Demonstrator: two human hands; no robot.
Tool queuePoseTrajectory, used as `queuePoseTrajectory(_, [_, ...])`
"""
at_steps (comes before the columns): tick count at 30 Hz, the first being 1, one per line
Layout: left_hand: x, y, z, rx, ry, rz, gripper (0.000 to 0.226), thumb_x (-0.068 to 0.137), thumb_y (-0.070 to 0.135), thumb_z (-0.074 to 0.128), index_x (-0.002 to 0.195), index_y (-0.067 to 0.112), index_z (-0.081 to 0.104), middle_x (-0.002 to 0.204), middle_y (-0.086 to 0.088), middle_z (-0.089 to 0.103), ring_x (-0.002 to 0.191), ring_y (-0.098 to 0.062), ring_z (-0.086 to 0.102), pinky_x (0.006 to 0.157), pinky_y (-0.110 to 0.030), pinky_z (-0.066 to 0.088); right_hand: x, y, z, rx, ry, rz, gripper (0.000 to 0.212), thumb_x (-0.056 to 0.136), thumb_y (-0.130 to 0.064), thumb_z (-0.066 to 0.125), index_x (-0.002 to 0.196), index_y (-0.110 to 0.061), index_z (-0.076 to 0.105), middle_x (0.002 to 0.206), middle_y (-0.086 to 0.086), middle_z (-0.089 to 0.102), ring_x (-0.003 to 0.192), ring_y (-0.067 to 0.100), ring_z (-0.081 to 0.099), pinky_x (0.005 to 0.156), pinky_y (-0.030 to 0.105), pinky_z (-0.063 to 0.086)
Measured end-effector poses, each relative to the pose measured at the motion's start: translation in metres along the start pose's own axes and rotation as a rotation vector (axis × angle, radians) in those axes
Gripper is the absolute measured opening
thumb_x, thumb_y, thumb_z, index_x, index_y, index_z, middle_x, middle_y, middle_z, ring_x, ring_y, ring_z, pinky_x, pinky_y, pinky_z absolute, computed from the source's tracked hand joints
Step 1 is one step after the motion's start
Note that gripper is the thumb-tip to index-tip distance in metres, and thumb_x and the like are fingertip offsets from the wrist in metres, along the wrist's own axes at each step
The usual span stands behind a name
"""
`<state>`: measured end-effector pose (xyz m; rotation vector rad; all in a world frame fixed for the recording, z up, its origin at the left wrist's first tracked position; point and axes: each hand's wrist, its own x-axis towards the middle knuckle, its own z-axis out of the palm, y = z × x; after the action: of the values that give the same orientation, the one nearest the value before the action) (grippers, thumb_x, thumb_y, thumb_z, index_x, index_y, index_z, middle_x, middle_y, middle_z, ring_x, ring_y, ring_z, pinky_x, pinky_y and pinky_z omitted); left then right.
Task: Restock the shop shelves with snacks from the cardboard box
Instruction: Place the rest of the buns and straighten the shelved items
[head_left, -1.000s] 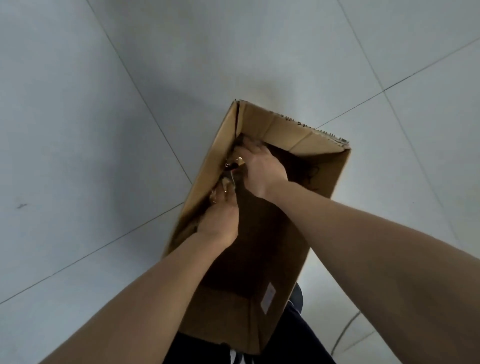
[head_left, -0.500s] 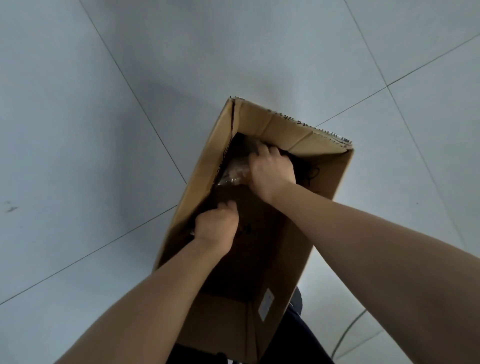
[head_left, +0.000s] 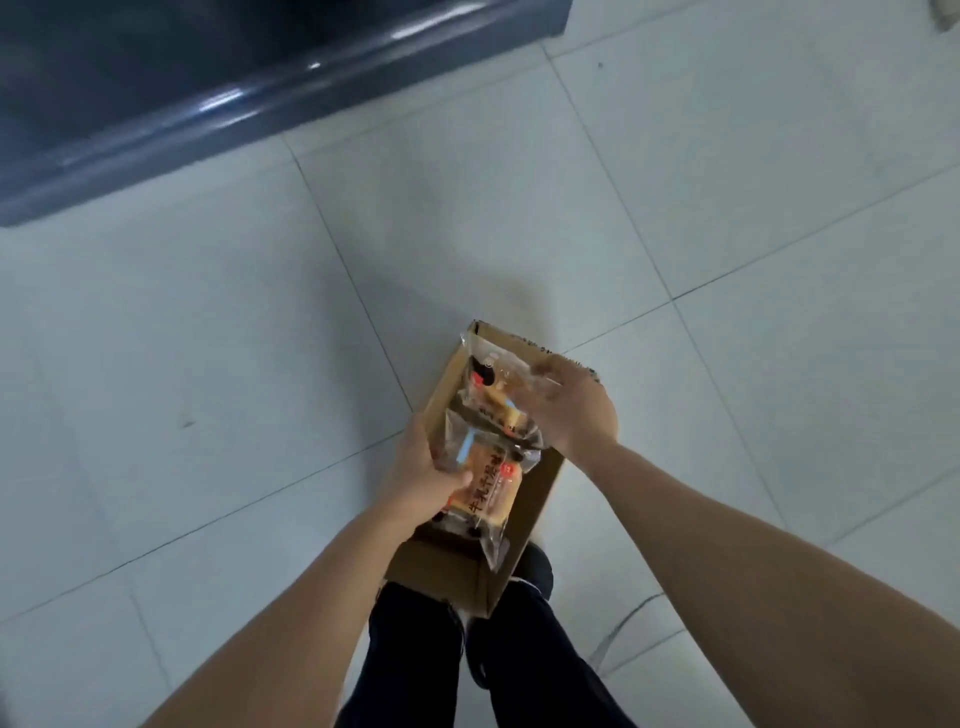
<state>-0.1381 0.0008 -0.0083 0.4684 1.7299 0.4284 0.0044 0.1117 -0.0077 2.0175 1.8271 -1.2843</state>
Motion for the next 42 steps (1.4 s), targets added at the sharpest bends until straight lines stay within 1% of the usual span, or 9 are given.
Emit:
queuePoseTrajectory(4, [-0.067, 0.03, -0.048, -0.025, 0.027, -0.042, 0.023, 0.081, 0.008, 0.073, 0.093, 0.016, 0.054, 0.087, 0.008, 0.062, 0.088, -0.015, 0.063, 0.07, -0.024, 0.049, -0.045, -0.065, -0.044, 0.188, -0.057, -0.056, 0.033, 0.081, -0.04, 0.071, 0.112, -0.03, 0.062, 0.092, -0.012, 0.06, 0.067, -0.002, 0.056, 0.06, 0.021, 0.046])
queuePoseTrajectory(6, [-0.099, 0.04, -0.071, -0.034, 0.032, -0.04, 0.013, 0.082, 0.006, 0.072, 0.093, 0.011, 0.066, 0.083, 0.002, 0.067, 0.08, -0.014, 0.065, 0.069, -0.023, 0.049, -0.067, -0.099, -0.061, 0.282, -0.095, -0.076, 0.038, 0.075, -0.04, 0.078, 0.107, -0.029, 0.06, 0.091, -0.007, 0.064, 0.076, 0.012, 0.065, 0.073, 0.035, 0.056])
queuePoseTrajectory(10, [-0.168, 0.059, -0.112, -0.102, 0.052, -0.044, 0.018, 0.085, 0.001, 0.067, 0.093, 0.018, 0.063, 0.089, 0.0, 0.066, 0.079, -0.01, 0.063, 0.066, -0.021, 0.046, -0.114, -0.164, -0.092, 0.443, -0.261, -0.083, 0.05, 0.071, -0.03, 0.085, 0.108, -0.016, 0.053, 0.094, 0.012, 0.066, 0.085, 0.039, 0.071, 0.076, 0.05, 0.06])
queuePoseTrajectory(14, [-0.235, 0.06, -0.147, -0.205, 0.083, -0.067, 0.028, 0.088, 0.011, 0.067, 0.11, 0.025, 0.055, 0.112, -0.005, 0.062, 0.096, -0.024, 0.065, 0.091, -0.047, 0.052, -0.162, -0.219, -0.106, 0.435, -0.395, -0.201, 0.044, 0.071, -0.027, 0.085, 0.102, -0.01, 0.06, 0.098, 0.019, 0.07, 0.078, 0.038, 0.071, 0.068, 0.048, 0.061])
queuePoseTrajectory(20, [-0.34, 0.04, -0.18, -0.435, 0.277, -0.047, 0.038, 0.093, 0.033, 0.062, 0.126, 0.034, 0.046, 0.107, -0.007, 0.066, 0.073, -0.022, 0.068, 0.053, -0.035, 0.057, -0.254, -0.292, -0.086, 0.37, -0.542, -0.431, 0.036, 0.078, -0.031, 0.079, 0.1, -0.008, 0.063, 0.096, 0.007, 0.068, 0.074, 0.023, 0.069, 0.063, 0.036, 0.061])
queuePoseTrajectory(29, [-0.52, -0.06, -0.201, -0.741, 0.782, -0.061, 0.06, 0.069, 0.039, 0.085, 0.11, 0.014, 0.049, 0.079, -0.012, 0.068, 0.046, -0.015, 0.054, 0.039, -0.024, 0.037, -0.423, -0.351, -0.002, 0.176, -0.791, -0.695, 0.045, 0.083, -0.039, 0.073, 0.113, -0.014, 0.05, 0.109, 0.014, 0.068, 0.085, 0.03, 0.071, 0.05, 0.027, 0.047])
queuePoseTrajectory(32, [-0.585, -0.109, -0.201, -0.836, 0.873, -0.034, 0.076, 0.053, 0.042, 0.091, 0.107, 0.008, 0.052, 0.087, -0.021, 0.069, 0.053, -0.024, 0.058, 0.04, -0.024, 0.038, -0.494, -0.36, 0.029, 0.12, -0.931, -0.768, 0.039, 0.084, -0.029, 0.074, 0.112, -0.011, 0.053, 0.115, 0.013, 0.066, 0.082, 0.027, 0.069, 0.052, 0.025, 0.047])
queuePoseTrajectory(38, [-0.712, -0.213, -0.185, -1.046, 1.163, -0.004, 0.044, 0.072, 0.019, 0.084, 0.106, 0.007, 0.058, 0.085, -0.013, 0.067, 0.058, -0.02, 0.062, 0.048, -0.027, 0.05, -0.656, -0.36, 0.091, -0.073, -1.191, -0.9, 0.015, 0.09, 0.001, 0.056, 0.088, -0.013, 0.052, 0.095, 0.014, 0.061, 0.061, 0.018, 0.058, 0.048, 0.021, 0.043])
queuePoseTrajectory(42, [-0.794, -0.276, -0.162, -1.156, 1.325, 0.056, 0.044, 0.072, 0.009, 0.083, 0.109, 0.0, 0.062, 0.091, -0.018, 0.07, 0.07, -0.025, 0.067, 0.061, -0.038, 0.058, -0.765, -0.341, 0.12, -0.101, -1.247, -1.023, 0.013, 0.092, -0.004, 0.058, 0.089, -0.015, 0.053, 0.095, 0.009, 0.062, 0.071, 0.019, 0.058, 0.052, 0.023, 0.042])
